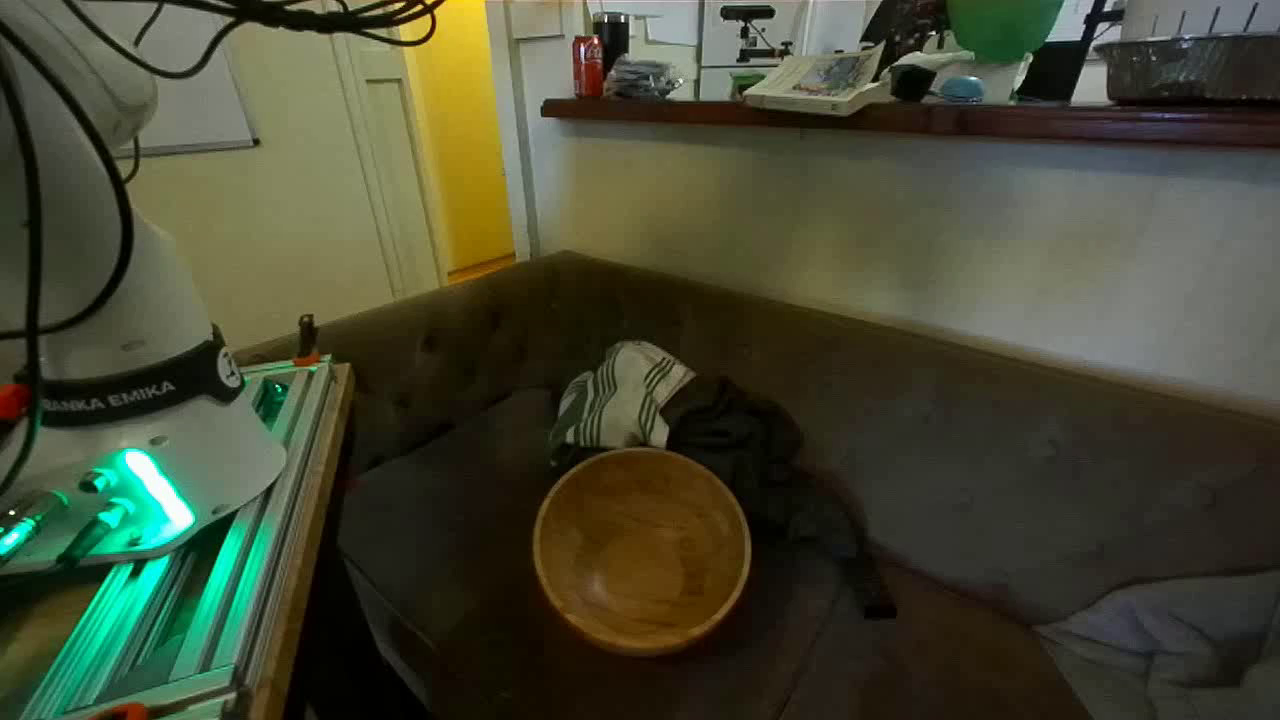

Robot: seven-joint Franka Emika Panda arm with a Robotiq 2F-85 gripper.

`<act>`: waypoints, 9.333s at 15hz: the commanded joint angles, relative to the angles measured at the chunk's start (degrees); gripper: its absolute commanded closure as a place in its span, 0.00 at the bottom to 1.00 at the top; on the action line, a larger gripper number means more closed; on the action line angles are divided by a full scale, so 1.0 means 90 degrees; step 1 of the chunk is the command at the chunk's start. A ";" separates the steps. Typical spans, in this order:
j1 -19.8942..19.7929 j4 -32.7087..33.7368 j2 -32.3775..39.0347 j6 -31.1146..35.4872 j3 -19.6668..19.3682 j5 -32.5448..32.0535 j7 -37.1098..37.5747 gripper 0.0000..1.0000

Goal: Put the white towel in the basket

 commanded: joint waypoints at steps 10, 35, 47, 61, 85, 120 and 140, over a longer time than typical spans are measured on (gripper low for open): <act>0.0300 0.0279 0.1161 0.0841 0.0951 0.0354 0.0672 0.00; 0.0612 -0.0737 0.1787 0.2795 0.1528 0.0380 0.2447 0.00; 0.1029 -0.2322 0.3721 0.5718 0.1722 0.0219 0.3716 0.00; 0.1293 -0.1297 0.5599 0.6565 0.1459 0.1021 0.3953 0.00; 0.2812 0.1386 0.8946 0.8655 0.0815 0.1396 0.6158 0.55; 0.0888 -0.0981 0.4624 0.4559 0.0362 0.1052 0.4714 0.98; 0.2231 0.0108 0.7672 0.4364 -0.0910 -0.1836 1.1174 0.98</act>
